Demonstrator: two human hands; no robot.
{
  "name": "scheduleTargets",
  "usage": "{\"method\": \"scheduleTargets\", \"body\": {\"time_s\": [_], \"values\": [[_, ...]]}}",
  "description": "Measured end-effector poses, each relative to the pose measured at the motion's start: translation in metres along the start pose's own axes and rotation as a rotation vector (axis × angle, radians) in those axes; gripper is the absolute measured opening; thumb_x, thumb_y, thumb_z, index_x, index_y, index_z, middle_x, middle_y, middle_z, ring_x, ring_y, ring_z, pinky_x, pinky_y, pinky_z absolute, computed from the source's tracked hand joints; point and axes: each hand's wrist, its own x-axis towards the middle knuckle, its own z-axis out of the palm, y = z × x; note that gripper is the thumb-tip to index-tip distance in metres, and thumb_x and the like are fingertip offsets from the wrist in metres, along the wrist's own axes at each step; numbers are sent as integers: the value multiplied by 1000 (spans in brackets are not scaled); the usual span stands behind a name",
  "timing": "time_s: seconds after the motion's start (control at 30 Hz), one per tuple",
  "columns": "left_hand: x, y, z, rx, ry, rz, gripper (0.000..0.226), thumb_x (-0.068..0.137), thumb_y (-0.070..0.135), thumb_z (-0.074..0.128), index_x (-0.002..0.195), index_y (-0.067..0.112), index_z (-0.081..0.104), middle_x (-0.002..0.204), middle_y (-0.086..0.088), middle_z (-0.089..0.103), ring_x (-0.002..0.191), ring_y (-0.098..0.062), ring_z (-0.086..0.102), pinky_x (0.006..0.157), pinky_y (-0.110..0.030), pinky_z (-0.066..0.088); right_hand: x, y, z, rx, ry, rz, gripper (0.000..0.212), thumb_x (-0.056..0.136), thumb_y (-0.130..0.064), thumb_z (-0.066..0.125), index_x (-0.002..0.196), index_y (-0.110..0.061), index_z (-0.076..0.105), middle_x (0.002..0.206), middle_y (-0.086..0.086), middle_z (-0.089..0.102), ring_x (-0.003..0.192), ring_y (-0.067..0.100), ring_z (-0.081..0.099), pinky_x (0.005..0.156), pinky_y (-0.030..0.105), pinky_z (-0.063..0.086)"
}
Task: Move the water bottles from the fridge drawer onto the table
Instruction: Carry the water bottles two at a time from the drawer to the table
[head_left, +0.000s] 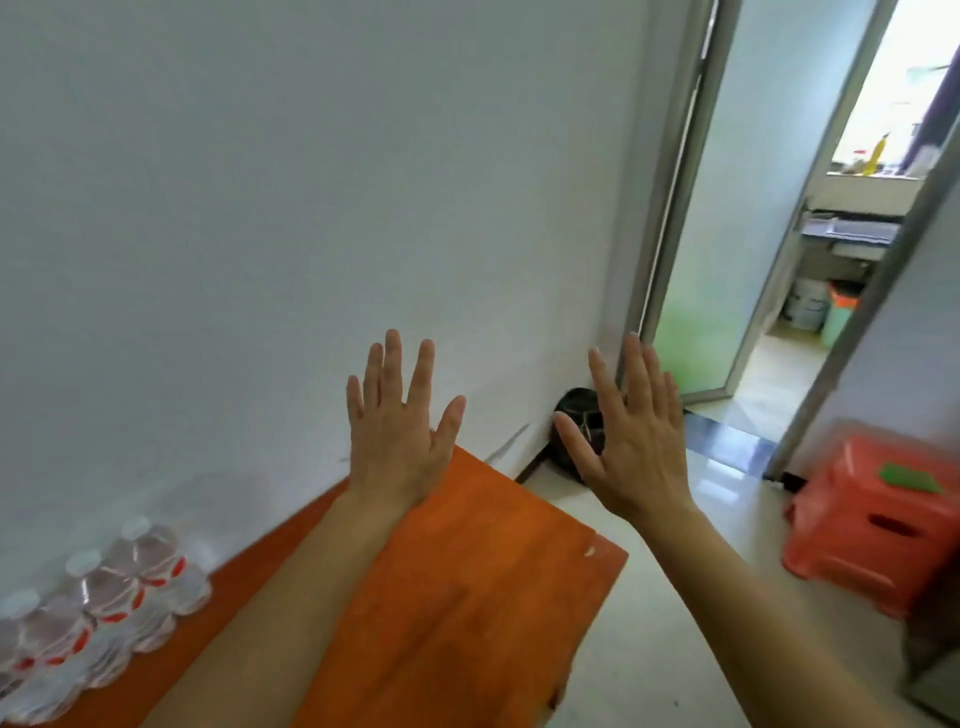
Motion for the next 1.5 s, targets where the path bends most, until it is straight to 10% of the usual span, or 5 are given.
{"method": "scheduleTargets", "body": {"time_s": [0.53, 1.5], "values": [[-64, 516, 135, -297, -168, 613, 70, 97, 61, 24, 158, 29, 11, 166, -7, -3, 153, -26, -2, 121, -56, 10, -211, 421, -227, -300, 105, 548, 99, 90, -73, 41, 160, -22, -7, 167, 10, -12, 154, 30, -7, 123, 55, 4], [-111, 1107, 384, -350, -558, 1084, 73, 97, 67, 15, 156, 32, -10, 164, -5, -18, 151, -24, -16, 122, -54, 0, -344, 921, -390, -572, 76, 1115, 89, 93, -71, 34, 158, -27, -8, 166, 13, -12, 154, 29, -4, 124, 50, 6]]}}
